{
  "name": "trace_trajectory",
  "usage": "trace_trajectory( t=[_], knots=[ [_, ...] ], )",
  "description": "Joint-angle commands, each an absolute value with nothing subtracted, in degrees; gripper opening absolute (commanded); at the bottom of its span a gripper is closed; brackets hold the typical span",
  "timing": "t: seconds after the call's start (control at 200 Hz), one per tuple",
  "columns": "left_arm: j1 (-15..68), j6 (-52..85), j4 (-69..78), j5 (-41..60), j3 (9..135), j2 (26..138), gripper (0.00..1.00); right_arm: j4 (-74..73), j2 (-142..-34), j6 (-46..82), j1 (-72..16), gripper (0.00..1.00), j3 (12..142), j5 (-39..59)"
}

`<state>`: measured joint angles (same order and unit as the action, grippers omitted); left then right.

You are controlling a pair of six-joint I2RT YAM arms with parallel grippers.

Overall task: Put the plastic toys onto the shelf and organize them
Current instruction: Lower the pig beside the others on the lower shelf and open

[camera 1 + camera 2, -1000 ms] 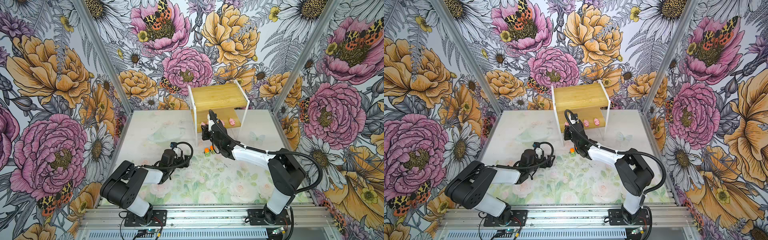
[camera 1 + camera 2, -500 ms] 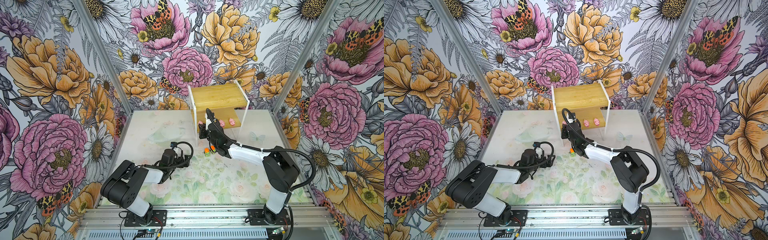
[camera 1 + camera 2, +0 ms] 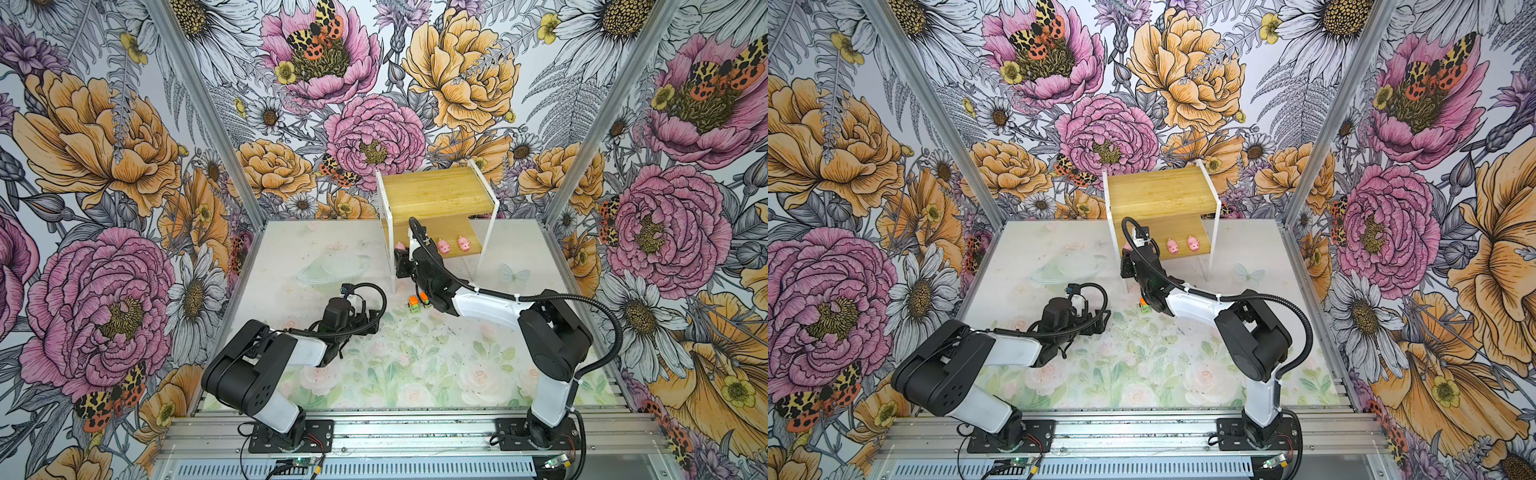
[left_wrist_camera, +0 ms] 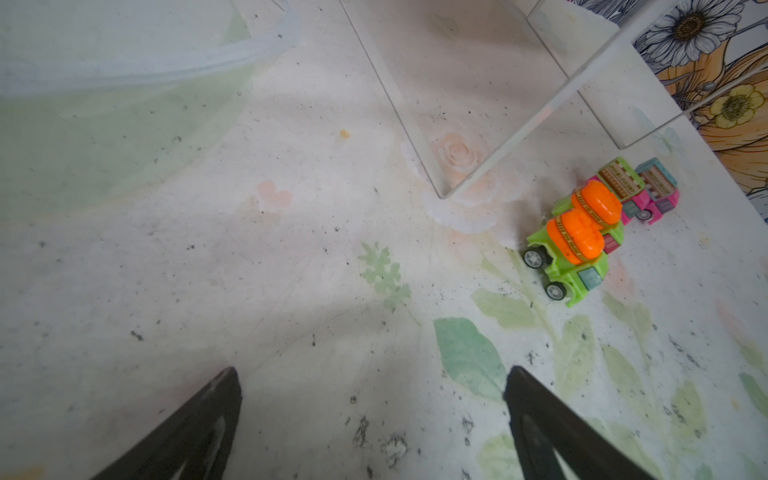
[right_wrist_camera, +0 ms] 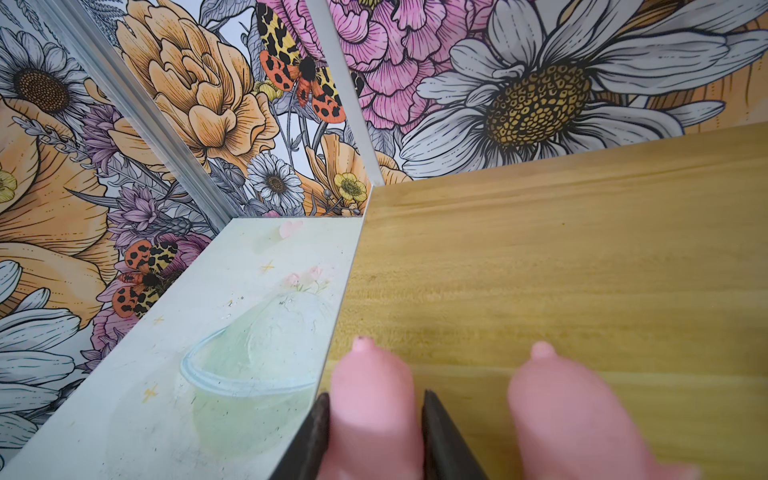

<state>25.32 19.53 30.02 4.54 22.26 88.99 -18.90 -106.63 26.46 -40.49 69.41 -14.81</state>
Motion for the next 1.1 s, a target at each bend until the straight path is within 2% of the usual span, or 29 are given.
trace_trajectory(
  t=[0.0, 0.415, 0.911, 1.096],
  knots=[
    [24.8, 18.8, 30.1, 5.7, 22.9, 89.8, 0.99, -19.5, -107.7, 27.0, -40.8, 0.41, 70.8, -15.8],
    [24.7, 18.9, 30.1, 5.7, 22.9, 89.7, 0.99, -19.9, -104.7, 26.8, -40.7, 0.52, 67.7, -15.2],
    [24.8, 19.1, 30.1, 5.7, 22.7, 89.4, 0.99, -19.7, -101.9, 25.2, -40.7, 0.55, 64.4, -13.8],
    [24.7, 19.2, 30.1, 5.7, 22.6, 89.2, 0.99, -19.6, -102.5, 24.9, -40.5, 0.52, 64.9, -12.7]
  ],
)
